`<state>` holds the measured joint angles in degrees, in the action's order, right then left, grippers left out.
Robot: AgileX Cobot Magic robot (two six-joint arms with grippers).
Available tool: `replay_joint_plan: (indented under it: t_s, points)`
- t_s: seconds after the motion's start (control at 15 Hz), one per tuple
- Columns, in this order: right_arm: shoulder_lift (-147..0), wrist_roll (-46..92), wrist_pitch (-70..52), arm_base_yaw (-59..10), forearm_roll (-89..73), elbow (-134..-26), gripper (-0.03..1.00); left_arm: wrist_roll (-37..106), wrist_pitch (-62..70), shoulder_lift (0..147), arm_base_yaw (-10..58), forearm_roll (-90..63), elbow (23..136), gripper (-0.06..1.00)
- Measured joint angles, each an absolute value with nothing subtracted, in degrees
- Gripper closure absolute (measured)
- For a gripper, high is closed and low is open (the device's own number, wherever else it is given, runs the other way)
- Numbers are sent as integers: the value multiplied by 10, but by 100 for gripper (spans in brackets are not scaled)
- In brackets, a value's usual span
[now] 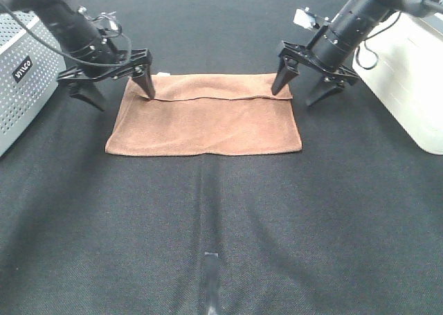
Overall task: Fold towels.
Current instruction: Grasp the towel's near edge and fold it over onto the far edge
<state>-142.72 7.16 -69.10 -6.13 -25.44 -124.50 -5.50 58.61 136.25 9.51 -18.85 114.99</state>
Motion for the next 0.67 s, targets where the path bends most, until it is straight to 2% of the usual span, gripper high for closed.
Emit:
replay_joint_plan:
  t_s: [0.07, 0.13, 0.2, 0.4, 0.67]
  points:
    - [-1427, 72, -691, -61, -254, -1245, 21, -55, 586, 1362, 95, -189, 1150, 2]
    - [-1384, 74, -691, -61, -255, -1159, 21, -76, 584, 1318, 95, -172, 1099, 2]
    - [-1384, 74, -691, -61, -255, -1159, 21, -76, 584, 1318, 95, -172, 1099, 2]
    - [-1324, 91, -634, -61, -270, -1018, 21, -91, 564, 1285, 95, -169, 1015, 2]
    - [-1306, 115, -587, -61, -283, -979, 21, -101, 494, 1279, 95, -167, 947, 4]
